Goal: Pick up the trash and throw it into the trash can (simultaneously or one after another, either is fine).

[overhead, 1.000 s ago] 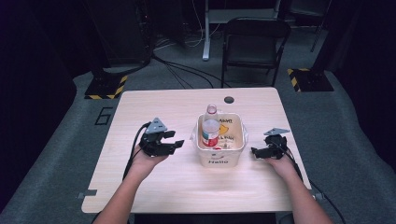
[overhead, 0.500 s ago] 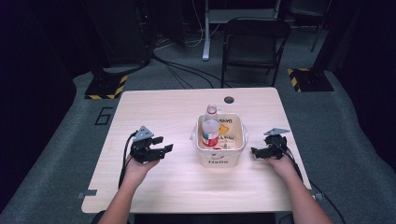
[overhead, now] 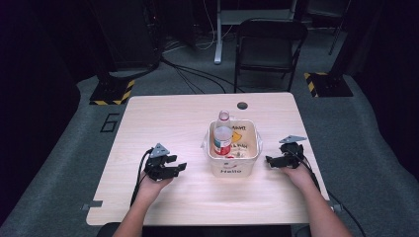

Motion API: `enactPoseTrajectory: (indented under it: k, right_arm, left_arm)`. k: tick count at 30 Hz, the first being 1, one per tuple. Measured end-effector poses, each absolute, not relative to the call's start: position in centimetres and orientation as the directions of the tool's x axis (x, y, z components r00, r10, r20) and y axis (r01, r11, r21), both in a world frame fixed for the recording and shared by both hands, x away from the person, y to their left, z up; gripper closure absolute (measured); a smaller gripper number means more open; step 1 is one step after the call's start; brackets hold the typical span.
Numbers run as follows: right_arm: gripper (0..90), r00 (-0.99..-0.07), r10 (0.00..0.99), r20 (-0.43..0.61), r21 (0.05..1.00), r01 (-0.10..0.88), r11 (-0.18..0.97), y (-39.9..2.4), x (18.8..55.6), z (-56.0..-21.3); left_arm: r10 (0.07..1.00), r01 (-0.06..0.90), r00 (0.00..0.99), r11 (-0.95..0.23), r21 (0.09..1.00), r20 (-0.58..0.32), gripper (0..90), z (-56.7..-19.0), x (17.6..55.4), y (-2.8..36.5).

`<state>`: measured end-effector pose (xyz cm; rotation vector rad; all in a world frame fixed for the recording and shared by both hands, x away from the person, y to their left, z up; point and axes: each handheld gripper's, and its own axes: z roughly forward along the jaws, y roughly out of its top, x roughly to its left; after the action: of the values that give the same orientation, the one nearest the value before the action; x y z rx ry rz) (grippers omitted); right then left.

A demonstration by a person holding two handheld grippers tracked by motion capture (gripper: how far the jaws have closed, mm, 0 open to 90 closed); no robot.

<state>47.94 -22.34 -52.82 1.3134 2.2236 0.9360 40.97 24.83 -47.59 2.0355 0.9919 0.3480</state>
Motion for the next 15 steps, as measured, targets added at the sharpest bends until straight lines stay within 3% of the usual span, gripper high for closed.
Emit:
enactPoseTrajectory:
  k: [15]
  right_arm:
    - [0.0, -0.484, 0.875, 0.002, 0.714, 0.613, 0.337, -22.3, 47.9, -52.8]
  left_arm:
    - [0.77, 0.558, 0.631, -0.368, 0.744, -0.092, 42.6, -48.8, 41.1, 27.3]
